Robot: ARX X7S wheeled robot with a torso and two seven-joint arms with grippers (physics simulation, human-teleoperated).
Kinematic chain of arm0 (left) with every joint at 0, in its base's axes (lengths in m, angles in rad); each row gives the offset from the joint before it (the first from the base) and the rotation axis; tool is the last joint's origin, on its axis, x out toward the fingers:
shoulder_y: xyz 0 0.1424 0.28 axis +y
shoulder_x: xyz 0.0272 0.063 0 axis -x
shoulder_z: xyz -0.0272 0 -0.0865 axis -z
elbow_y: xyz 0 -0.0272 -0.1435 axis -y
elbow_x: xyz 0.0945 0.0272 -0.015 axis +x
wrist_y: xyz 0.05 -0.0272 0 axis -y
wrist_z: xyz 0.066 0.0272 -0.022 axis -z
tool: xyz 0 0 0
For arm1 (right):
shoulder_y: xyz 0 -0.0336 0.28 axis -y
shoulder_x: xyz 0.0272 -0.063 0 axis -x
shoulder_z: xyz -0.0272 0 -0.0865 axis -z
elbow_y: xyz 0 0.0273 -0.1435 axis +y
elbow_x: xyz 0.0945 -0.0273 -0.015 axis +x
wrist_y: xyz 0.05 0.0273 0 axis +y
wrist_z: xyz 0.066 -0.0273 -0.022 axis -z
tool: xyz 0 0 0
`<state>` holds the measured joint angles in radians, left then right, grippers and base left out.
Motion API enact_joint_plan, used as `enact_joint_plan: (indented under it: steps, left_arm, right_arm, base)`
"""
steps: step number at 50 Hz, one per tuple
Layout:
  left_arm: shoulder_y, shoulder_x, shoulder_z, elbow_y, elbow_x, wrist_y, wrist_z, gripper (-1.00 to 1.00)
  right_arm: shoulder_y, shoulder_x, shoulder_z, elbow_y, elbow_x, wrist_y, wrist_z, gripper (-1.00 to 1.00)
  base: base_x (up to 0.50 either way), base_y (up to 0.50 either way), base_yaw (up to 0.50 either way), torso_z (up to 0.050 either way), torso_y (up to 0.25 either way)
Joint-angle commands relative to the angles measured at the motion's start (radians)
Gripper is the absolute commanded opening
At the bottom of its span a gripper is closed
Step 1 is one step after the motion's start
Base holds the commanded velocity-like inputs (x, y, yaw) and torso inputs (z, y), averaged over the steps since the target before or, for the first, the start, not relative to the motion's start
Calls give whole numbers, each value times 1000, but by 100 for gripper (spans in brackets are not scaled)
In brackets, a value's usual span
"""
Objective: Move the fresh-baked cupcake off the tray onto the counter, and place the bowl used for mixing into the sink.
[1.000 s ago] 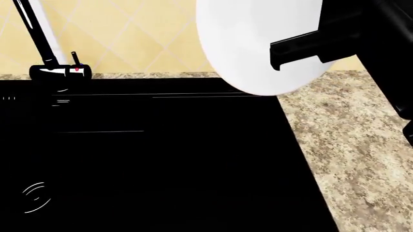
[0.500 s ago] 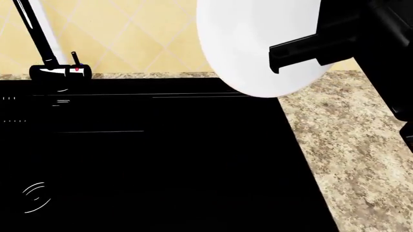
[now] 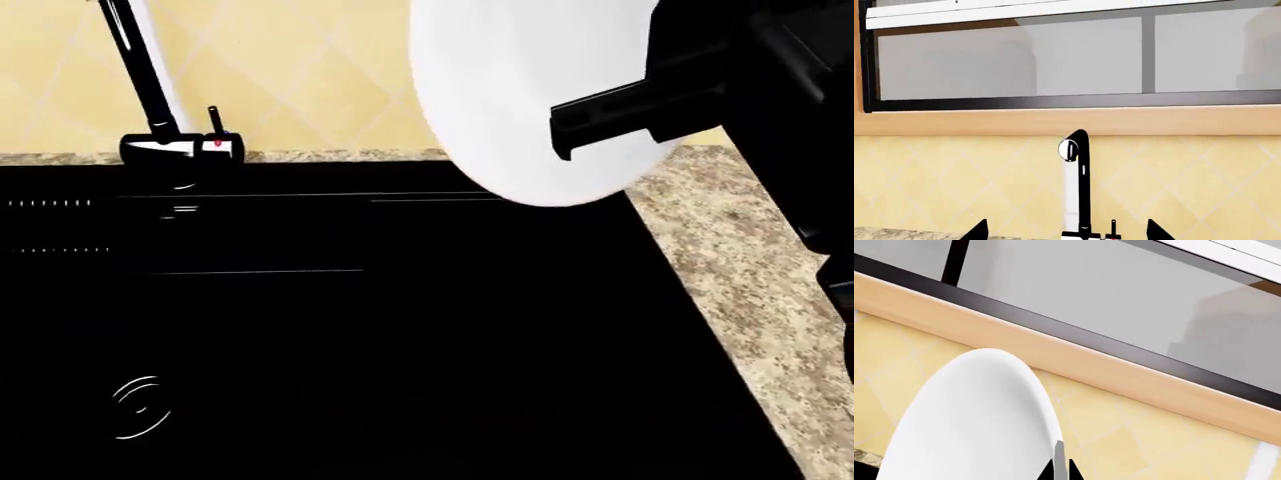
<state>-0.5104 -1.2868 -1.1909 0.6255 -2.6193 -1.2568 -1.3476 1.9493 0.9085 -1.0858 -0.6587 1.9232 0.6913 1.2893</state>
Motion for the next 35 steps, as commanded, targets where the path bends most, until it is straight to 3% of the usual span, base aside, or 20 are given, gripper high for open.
enact_joint_plan:
  steps: [1,35]
  left_arm:
    - [11,10,-35,-13,-12,-27,-12,100]
    - [47,29,-83,-14,-31,-37,-28,100]
  right_arm:
    - [-7,-11,2,2,-13,2,1,-100]
    - [-21,49,9,-17,13,14,17,-100]
  base:
    - [32,499,0,0,0]
    - [36,499,0,0,0]
